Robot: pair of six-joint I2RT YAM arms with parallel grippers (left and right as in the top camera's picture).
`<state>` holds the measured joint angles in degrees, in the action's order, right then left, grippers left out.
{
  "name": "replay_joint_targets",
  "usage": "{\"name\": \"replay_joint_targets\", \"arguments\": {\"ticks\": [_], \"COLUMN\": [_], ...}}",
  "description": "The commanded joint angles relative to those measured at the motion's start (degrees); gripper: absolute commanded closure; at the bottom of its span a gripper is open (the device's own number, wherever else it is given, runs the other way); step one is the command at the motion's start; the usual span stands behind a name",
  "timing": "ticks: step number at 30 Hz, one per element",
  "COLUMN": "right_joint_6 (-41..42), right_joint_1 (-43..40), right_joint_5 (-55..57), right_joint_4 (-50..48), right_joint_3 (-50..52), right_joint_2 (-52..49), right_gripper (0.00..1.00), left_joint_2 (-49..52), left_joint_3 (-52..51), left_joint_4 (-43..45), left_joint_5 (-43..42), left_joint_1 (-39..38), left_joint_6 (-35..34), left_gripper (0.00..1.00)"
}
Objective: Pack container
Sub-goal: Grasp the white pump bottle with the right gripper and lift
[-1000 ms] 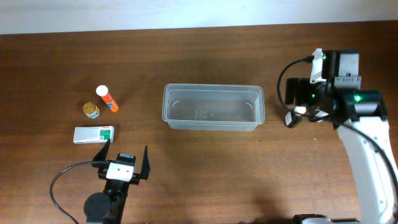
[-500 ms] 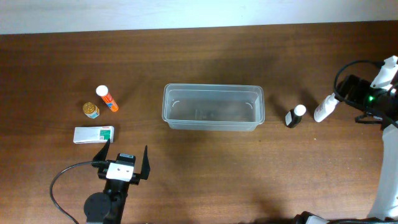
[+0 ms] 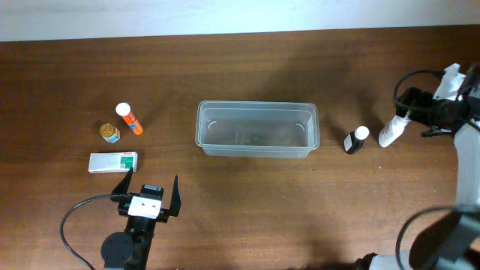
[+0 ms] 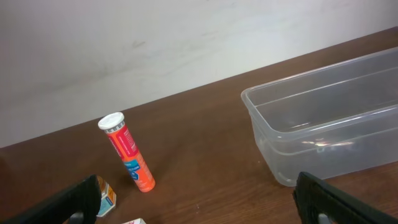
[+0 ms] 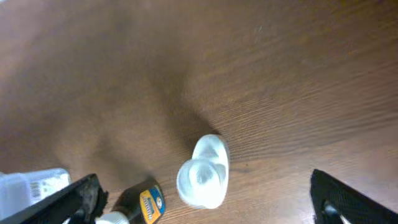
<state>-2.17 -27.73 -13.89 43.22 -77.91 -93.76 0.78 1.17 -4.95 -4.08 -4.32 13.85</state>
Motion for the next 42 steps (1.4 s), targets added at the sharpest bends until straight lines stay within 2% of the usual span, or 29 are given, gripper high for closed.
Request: {"name": "replay_joint_targets", "arguments": {"ticks": [1,8,16,19,29,36,42], "right_joint_6": [-2.1,-3.6,-3.4,-3.3,1.9,2.1,2.0], "right_joint_1": [0.1,2.6,3.7,3.7,3.7,3.7,3.7], "right_joint_5": [-3.8,-3.5,0.2,2.2,5.6,5.6,7.0], "right_joint_4": [-1.3,-2.9,-0.1,1.8,4.9,5.7,7.4], "right_joint_3": [-0.9,-0.9,-0.8,-0.8,-0.9,-1.5,-6.3], "right_joint_2": [-5.0,-11.3,-13.4,-13.4,-13.4,-13.3,-13.3], "right_gripper": [0.05,0.09,0.30,0.34,0.57,0.65,0.73], "left_joint_2": [-0.5,-0.5,-0.5,-0.5,-0.5,-0.5,-0.5], "left_joint_3": [-0.4,-0.4,-0.4,-0.4,-0.4,-0.4,-0.4], "left_joint_4": [0.1,0.1,0.1,0.1,0.1,0.1,0.1], "left_joint_5": [0.4,0.4,0.4,0.4,0.4,0.4,0.4], "left_joint_1": [0.4,0.4,0.4,0.4,0.4,0.4,0.4], "left_joint_6": [-0.1,-0.1,-0.1,-0.1,-0.1,-0.1,-0.1], "left_gripper": [0.01,0.01,0.01,0.01,0.01,0.01,0.01]}}
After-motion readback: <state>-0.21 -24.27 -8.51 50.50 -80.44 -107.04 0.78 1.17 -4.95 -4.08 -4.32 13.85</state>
